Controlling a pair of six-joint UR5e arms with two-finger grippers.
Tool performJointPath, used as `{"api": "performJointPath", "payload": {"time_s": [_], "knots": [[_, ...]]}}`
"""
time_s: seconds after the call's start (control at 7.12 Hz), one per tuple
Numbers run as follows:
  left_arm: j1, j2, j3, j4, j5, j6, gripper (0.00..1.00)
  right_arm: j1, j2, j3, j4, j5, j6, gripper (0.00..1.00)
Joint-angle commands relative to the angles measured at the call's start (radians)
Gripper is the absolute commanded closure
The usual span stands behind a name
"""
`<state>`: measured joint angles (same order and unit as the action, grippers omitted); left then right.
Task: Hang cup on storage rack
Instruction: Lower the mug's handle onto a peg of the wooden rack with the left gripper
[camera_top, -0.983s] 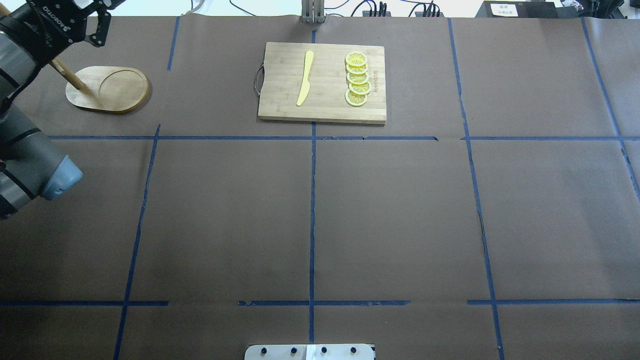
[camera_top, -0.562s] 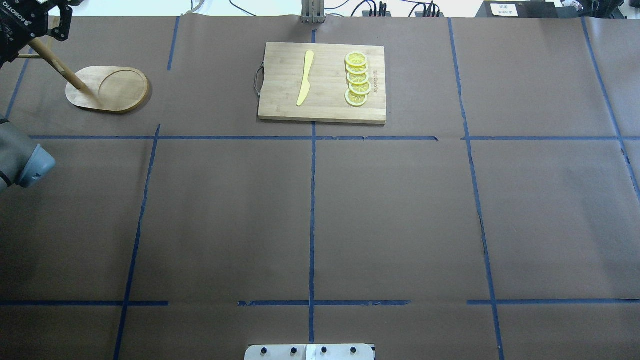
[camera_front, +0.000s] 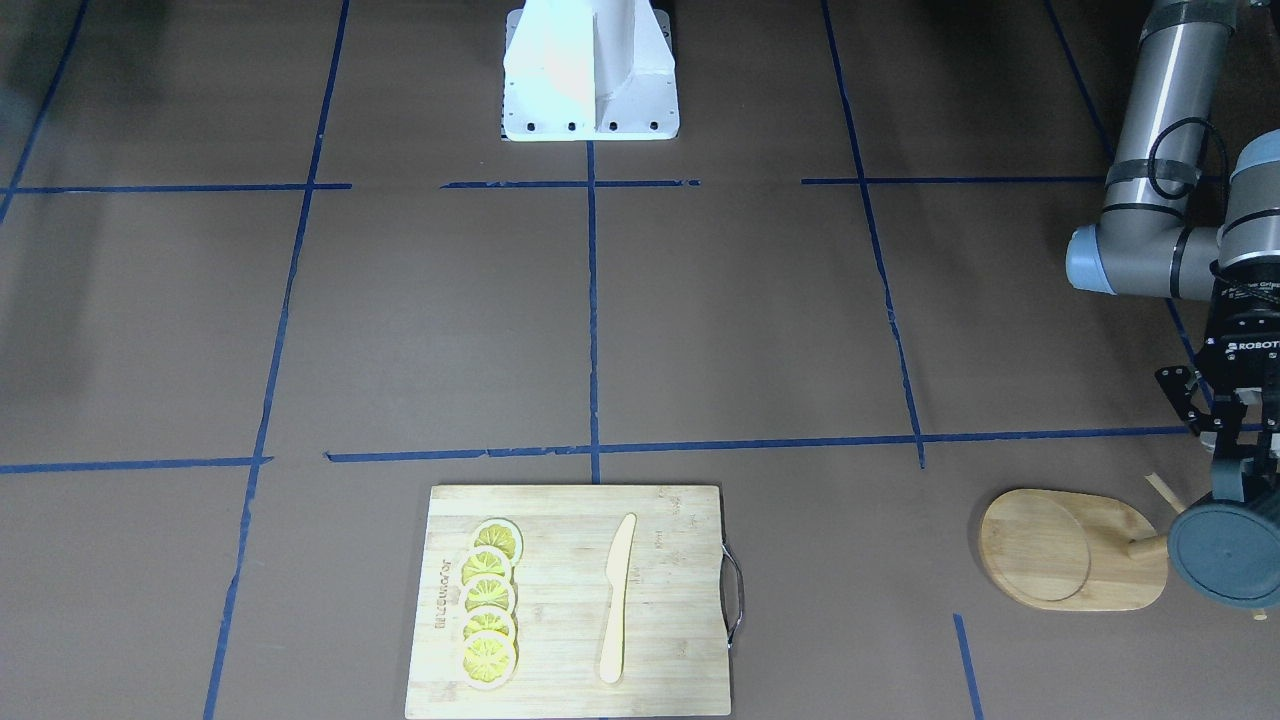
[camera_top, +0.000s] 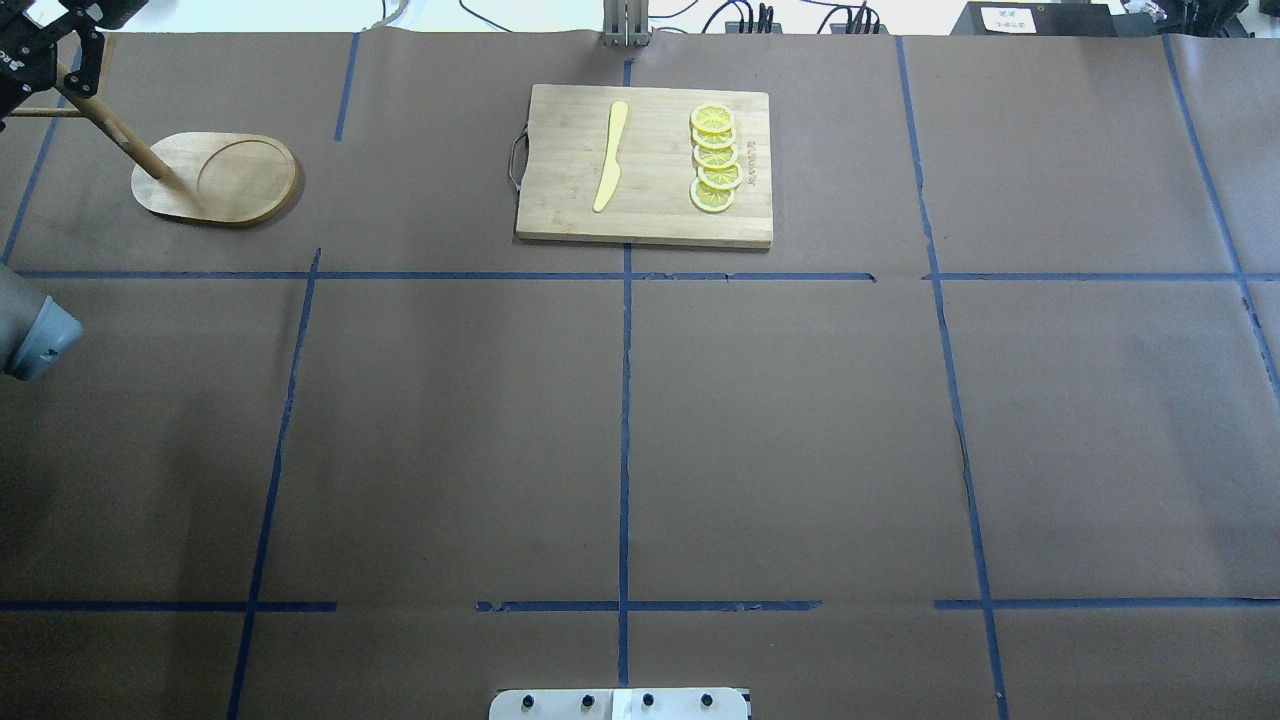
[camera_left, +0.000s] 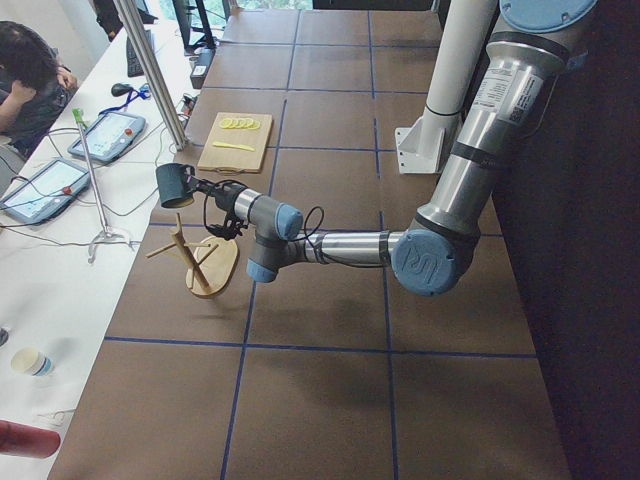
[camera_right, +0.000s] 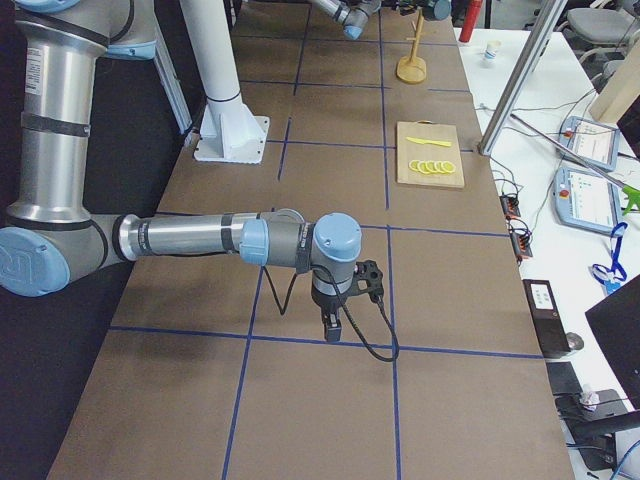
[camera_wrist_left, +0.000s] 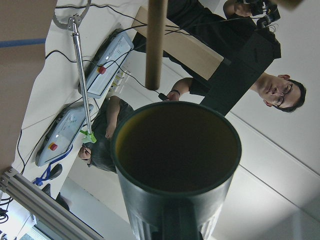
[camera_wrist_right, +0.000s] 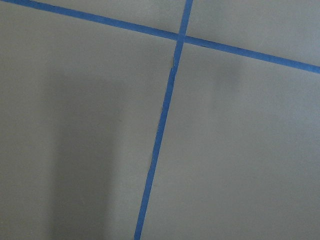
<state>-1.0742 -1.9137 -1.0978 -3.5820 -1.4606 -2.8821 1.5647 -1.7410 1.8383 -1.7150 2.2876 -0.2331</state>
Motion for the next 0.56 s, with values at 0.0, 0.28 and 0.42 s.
{"api": "performJointPath", "payload": {"time_s": [0.0, 0.28, 0.42], "knots": [[0.002, 0.019, 0.028, -0.052, 0.0, 0.0, 1.0, 0.0, 0.0, -0.001, 0.0, 0.0, 0.0, 0.0], [0.005, 0.018, 0.125, -0.145, 0.0, 0.0, 1.0, 0.0, 0.0, -0.001, 0.0, 0.0, 0.0, 0.0], [0.005, 0.019, 0.133, -0.147, 0.0, 0.001, 1.0, 0.0, 0.0, -0.001, 0.0, 0.0, -0.002, 0.0]]}}
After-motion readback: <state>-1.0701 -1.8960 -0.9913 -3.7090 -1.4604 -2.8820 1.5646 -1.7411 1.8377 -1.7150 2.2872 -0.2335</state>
